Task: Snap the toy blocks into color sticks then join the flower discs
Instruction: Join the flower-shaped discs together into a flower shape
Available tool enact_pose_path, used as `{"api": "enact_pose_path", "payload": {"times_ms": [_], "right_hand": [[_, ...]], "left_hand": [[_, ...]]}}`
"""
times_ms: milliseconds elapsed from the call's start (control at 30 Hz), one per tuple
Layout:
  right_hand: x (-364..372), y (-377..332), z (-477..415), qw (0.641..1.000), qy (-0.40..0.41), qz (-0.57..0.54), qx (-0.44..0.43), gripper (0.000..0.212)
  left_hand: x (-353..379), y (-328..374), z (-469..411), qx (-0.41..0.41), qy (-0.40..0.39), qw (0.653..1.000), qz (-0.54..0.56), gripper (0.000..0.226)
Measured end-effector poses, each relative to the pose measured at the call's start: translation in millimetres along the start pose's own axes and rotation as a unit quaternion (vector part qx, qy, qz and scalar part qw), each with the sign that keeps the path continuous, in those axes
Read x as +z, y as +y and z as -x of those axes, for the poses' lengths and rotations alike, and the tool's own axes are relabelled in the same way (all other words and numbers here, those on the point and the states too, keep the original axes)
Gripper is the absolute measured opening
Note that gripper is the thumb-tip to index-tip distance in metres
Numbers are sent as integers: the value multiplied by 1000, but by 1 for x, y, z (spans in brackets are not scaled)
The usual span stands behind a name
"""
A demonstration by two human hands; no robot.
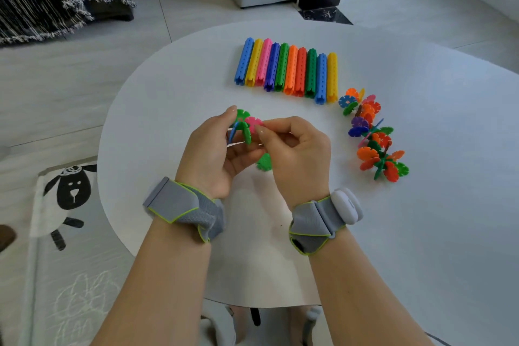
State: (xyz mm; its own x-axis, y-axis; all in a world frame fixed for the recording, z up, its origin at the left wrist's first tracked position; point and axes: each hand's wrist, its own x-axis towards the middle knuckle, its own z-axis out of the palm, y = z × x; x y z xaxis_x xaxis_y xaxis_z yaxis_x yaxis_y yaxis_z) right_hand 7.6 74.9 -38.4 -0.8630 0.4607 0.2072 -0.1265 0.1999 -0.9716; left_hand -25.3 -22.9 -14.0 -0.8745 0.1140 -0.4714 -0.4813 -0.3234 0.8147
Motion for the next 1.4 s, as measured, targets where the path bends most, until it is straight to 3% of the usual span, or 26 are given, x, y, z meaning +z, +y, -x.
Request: {"api": "enact_pose_path", "payload": {"times_ms": [300, 433, 600, 767, 1000, 1233, 1400], "right_hand": [[12, 3, 4, 999, -50, 17, 12, 17], [15, 4, 7, 996, -43, 71, -15, 6], [8, -2, -7, 989, -108, 100, -22, 9], [2, 9, -27, 950, -98, 293, -50, 22], [17, 17, -38, 882, -126, 454, 12, 45], [23, 13, -41, 869, -145, 473, 29, 17], [19, 12, -37, 868, -144, 476, 23, 29]], "left_hand": [[-14, 1, -6, 83, 104, 988, -73, 18], [-15, -3, -7, 76, 109, 990, -56, 19], [-19, -1, -9, 48, 92, 994, -42, 15], [-24, 1, -11, 54, 102, 991, -70, 18], [-29, 1, -17, 57, 86, 993, -61, 23], [-31, -1, -22, 57, 65, 995, -54, 10], [-33, -2, -21, 89, 67, 990, -84, 18]]}}
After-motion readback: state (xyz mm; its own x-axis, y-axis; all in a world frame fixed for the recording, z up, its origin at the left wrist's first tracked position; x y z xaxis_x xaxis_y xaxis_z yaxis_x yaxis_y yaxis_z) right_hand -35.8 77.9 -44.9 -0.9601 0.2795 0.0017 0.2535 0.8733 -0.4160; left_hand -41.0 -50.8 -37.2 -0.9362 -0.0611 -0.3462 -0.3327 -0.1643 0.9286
